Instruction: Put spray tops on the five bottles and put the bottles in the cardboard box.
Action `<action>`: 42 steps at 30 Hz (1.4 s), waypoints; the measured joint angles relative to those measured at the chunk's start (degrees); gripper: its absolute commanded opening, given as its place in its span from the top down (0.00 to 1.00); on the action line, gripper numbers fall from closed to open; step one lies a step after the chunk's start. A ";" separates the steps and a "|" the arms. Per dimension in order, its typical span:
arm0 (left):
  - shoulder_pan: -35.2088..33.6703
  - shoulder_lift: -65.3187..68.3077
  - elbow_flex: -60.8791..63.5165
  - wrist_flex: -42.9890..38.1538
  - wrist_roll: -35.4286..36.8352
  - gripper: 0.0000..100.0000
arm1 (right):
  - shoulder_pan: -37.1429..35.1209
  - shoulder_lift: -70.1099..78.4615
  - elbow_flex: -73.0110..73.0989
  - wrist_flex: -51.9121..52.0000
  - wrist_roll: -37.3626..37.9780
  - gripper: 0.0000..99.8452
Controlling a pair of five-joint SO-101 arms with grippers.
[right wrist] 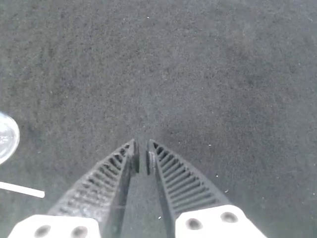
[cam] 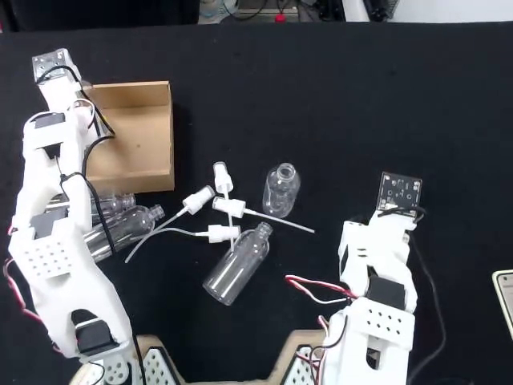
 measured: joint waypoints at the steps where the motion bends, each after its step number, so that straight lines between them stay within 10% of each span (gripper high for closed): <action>1: 0.00 0.00 0.00 0.00 0.00 0.80 | 0.00 0.00 0.00 0.00 0.00 0.96; 42: -0.09 0.00 1.41 2.02 -0.09 0.79 | 0.00 0.00 0.00 0.00 0.00 0.96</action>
